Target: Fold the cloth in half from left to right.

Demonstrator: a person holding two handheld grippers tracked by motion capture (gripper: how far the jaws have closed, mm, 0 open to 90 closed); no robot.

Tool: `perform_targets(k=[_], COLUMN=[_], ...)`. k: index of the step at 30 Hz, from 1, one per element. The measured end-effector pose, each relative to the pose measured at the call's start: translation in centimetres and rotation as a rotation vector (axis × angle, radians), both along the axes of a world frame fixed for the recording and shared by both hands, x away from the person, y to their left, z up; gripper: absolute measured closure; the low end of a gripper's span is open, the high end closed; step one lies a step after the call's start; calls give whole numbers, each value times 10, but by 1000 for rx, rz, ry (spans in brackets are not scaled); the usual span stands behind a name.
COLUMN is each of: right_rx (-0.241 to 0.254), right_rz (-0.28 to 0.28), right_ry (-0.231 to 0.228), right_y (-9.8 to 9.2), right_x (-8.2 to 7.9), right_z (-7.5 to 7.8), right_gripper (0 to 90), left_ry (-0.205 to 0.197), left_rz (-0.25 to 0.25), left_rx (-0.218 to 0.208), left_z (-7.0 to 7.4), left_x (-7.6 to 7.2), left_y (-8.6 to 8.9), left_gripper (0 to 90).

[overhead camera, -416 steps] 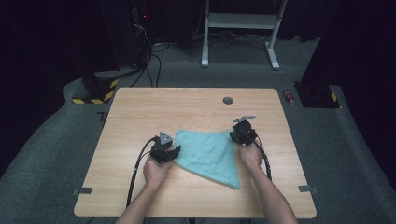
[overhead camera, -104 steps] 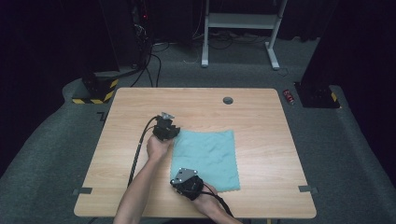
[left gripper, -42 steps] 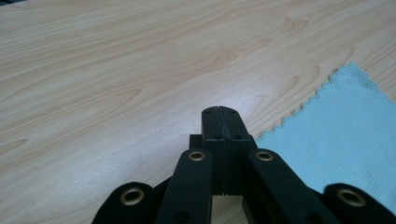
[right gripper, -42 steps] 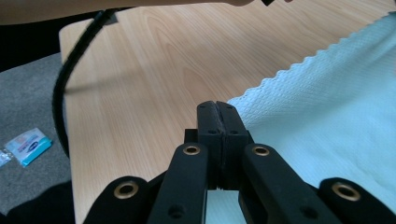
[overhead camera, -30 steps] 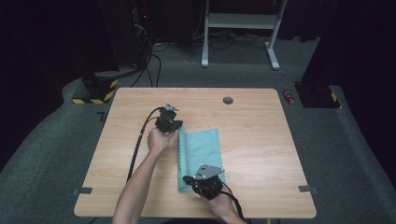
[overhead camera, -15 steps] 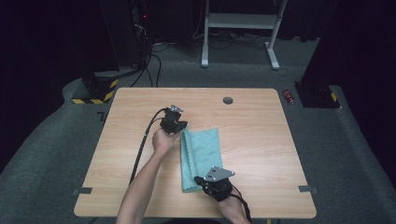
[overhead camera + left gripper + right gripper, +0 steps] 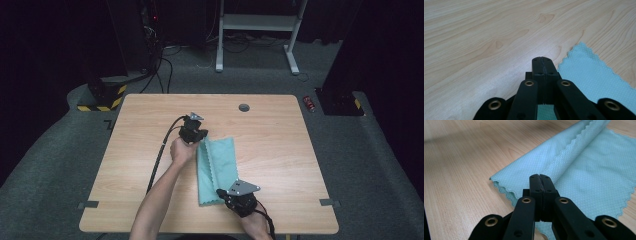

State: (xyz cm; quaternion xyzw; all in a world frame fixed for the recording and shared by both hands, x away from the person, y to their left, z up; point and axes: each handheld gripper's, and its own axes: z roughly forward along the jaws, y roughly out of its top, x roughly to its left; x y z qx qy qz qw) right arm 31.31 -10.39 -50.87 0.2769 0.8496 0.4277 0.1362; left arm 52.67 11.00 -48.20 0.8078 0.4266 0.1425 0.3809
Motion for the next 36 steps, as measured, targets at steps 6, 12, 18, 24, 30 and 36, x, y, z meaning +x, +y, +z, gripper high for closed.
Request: perform_targets(k=[6,12,18,24,30,36], right_rx=[-32,-39,-35,-31,-34,-35], right_rz=[-24,-44,-57,-73,-77,-96], right_ry=[-38,-30,-26,-23,-27,-28], right_y=[-7,-15,-21,-27,-28,-35], right_x=[-4,-5,-8,-7,-8,-8], right_z=[2,0,-3,-4,-5,-3], right_gripper=[899,899,899,899,899,899], left_ry=[-15,-9,-21,-13,-21,-19], left_rz=[-32,-47,-68,-63,-71,-70], left_rx=[10,5,12,22,18,13], left_z=[3,-1,1,1,5,4], left_x=[4,5,5,7,8,8], left_y=[-15,-27,-38,-47,-56,-58], left_gripper=[900,900,900,900,900,900])
